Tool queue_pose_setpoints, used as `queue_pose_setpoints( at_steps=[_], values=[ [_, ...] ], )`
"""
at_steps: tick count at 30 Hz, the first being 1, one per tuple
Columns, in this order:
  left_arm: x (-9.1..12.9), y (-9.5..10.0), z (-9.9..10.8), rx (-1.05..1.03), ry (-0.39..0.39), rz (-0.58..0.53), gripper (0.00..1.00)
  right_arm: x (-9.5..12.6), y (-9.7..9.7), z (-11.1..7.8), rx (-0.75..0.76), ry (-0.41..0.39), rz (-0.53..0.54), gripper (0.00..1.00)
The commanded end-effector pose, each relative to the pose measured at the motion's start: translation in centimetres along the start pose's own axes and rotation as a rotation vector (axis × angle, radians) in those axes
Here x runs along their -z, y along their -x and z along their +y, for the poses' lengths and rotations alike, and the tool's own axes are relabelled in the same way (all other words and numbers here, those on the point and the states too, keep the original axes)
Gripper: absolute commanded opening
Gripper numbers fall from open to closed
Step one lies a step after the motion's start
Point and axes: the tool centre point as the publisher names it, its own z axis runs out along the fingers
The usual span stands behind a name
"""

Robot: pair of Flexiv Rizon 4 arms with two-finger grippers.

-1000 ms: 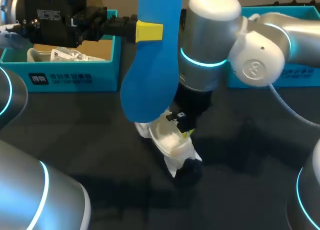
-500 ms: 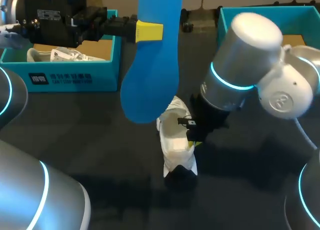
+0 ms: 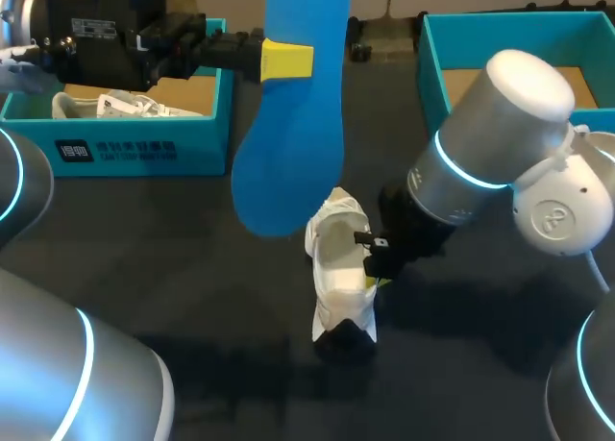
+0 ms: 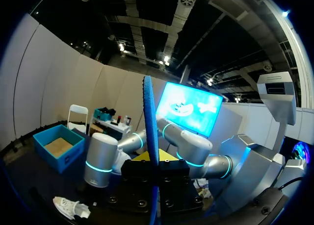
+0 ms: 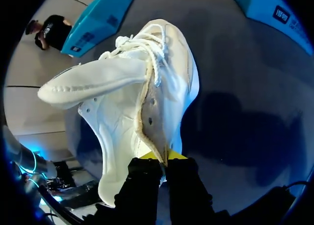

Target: Take the shoe out of the shoebox, open the shoe tongue, remove and reinsert the insole, then place the shoe into the shoebox

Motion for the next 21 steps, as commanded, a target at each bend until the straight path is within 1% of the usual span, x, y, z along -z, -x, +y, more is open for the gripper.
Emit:
queue_pose_setpoints(
  at_steps=[1,7,14,19,20,21],
  values=[
    [-0.2,0.2,-0.1,0.0,0.004,0.002,0.0,-1.1,0.2,0.3,0.0,-0.007,0.024,0.0],
    [-0.2,0.2,-0.1,0.0,0.004,0.002,0.0,-2.6,0.6,0.8,0.011,-0.037,0.055,0.0],
    [-0.2,0.2,-0.1,0.0,0.004,0.002,0.0,-3.4,1.4,0.9,0.019,-0.065,0.077,0.0],
    [-0.2,0.2,-0.1,0.0,0.004,0.002,0.0,-3.9,1.8,0.9,0.004,-0.067,0.099,0.0],
    [-0.2,0.2,-0.1,0.0,0.004,0.002,0.0,-3.8,1.8,0.9,0.002,-0.062,0.102,0.23],
    [-0.2,0.2,-0.1,0.0,0.004,0.002,0.0,-3.7,1.8,0.9,-0.001,-0.061,0.102,0.43]
  ],
)
